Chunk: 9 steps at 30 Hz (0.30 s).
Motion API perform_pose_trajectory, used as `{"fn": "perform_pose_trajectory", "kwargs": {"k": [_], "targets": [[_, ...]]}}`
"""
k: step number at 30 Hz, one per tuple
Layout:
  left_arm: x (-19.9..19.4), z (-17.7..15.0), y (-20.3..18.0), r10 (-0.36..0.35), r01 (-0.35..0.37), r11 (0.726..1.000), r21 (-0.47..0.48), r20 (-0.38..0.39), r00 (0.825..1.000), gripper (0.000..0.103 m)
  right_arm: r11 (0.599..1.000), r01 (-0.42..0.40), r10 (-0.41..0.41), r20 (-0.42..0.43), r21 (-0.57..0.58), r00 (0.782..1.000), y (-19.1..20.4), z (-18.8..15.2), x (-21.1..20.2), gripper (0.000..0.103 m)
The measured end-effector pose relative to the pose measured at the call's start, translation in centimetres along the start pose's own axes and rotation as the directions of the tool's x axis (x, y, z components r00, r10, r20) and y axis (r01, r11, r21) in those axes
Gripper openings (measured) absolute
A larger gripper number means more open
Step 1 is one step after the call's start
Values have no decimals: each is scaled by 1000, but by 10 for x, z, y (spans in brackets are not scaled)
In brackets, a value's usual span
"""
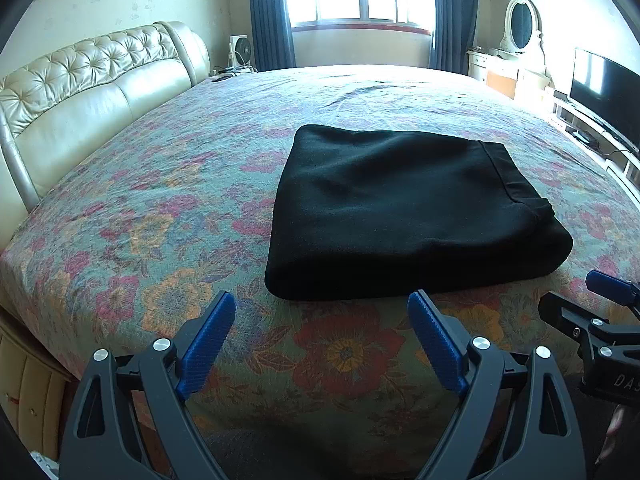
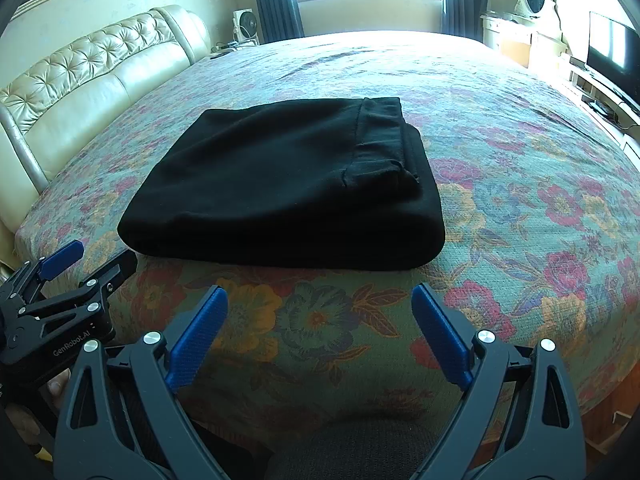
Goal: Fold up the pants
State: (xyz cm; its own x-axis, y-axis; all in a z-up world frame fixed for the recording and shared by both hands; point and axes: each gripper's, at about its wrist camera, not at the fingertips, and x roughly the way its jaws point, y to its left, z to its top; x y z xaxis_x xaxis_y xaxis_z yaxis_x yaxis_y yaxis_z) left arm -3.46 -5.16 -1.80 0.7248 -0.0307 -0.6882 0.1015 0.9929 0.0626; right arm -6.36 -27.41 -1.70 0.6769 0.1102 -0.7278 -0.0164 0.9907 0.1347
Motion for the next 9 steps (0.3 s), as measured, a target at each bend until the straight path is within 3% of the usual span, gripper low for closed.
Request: {"fn": "perform_pose_trajectory", "kwargs": {"k": [3,9], "targets": [[-1,1,4,-35,35,998,-49,-5,999,87,1000,-1,1,4,2,1000,-2,0,-1,94],[-2,1,-1,-30,30,999,-16,1,1000,87,1000,-2,2,2,7,1000,-5,2,0,94]]}}
